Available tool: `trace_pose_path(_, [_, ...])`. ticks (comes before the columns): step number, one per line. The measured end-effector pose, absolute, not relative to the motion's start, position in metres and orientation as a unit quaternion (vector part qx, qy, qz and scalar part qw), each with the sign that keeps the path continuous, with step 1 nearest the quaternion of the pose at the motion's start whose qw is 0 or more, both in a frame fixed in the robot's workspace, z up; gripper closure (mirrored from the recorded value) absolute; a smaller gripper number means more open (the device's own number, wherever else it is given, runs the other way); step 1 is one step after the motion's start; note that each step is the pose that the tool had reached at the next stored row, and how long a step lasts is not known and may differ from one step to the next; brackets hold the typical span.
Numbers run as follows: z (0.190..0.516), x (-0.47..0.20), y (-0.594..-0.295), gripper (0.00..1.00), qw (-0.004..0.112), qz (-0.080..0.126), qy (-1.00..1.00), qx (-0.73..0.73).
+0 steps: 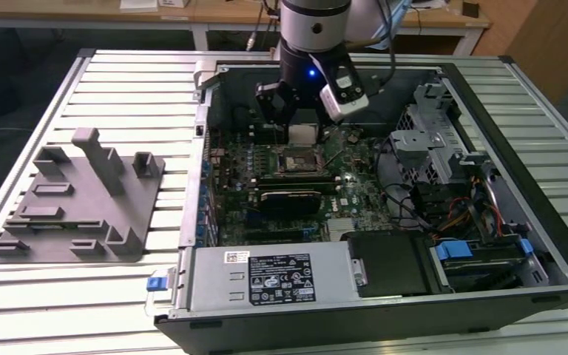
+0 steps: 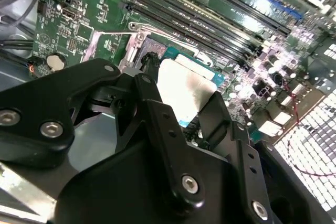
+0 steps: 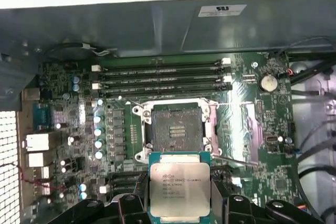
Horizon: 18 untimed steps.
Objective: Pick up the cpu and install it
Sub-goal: 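Pick up the cpu and move it towards the insertion slot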
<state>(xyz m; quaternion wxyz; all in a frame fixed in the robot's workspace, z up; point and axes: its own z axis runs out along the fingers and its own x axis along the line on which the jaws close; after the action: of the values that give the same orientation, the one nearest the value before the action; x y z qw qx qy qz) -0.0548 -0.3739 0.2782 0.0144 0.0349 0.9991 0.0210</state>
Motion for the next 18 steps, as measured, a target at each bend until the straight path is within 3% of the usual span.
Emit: trace_pose_path(18, [0.255,-0.052,-0.357,0.45,0.014,0.021,0.999,0.028])
